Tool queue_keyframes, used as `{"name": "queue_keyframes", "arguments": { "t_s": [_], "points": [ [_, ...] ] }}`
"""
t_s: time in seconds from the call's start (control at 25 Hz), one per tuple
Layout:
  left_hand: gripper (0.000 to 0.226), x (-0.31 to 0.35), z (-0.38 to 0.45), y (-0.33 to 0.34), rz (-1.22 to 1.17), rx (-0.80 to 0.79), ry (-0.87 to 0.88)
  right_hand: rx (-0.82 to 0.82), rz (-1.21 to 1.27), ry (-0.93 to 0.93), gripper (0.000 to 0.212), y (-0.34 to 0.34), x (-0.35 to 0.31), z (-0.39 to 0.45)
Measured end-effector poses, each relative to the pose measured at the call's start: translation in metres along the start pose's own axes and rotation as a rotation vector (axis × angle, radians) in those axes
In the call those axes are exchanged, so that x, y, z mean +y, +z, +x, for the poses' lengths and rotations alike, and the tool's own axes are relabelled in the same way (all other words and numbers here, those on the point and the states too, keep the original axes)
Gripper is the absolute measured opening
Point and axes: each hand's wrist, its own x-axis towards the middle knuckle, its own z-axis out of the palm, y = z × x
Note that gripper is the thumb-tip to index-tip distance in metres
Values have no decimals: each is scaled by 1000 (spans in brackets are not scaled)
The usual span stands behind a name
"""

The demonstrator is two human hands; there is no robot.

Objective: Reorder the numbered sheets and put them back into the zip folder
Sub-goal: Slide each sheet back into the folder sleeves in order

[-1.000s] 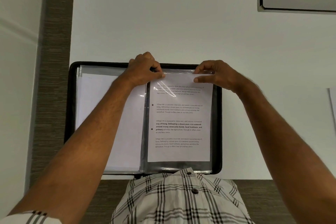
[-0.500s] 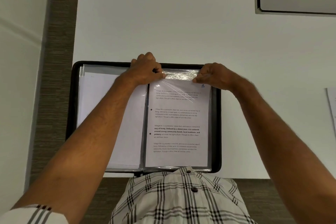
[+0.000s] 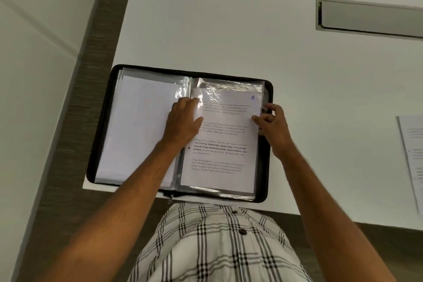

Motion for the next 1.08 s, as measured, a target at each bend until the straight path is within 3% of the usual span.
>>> {"name": "queue_keyframes", "arguments": {
  "t_s": [0.16,0.44,0.72,0.8,0.92,1.08],
  "points": [
    [57,13,-54,12,-45,-13,-113,-110,36,65,22,-11,19,-50],
    [53,14,-107,11,-162,-120,-238,-246,262,255,25,2,28,-101],
    [45,9,-139,-32,-722,-252,-429,-455,484,187,31,57,0,-133],
    [43,1,-142,-49,-892,-285,-432,-565,419,114,50,84,-6,-134],
    [57,-10,-141,-81,-999,-270,-443,-639,157,-24,75,129,-10,-135],
    [59,-52,-138,-112,-1145,-229,-491,-658,-130,-91,62,179,-14,-146]
  ]
}}
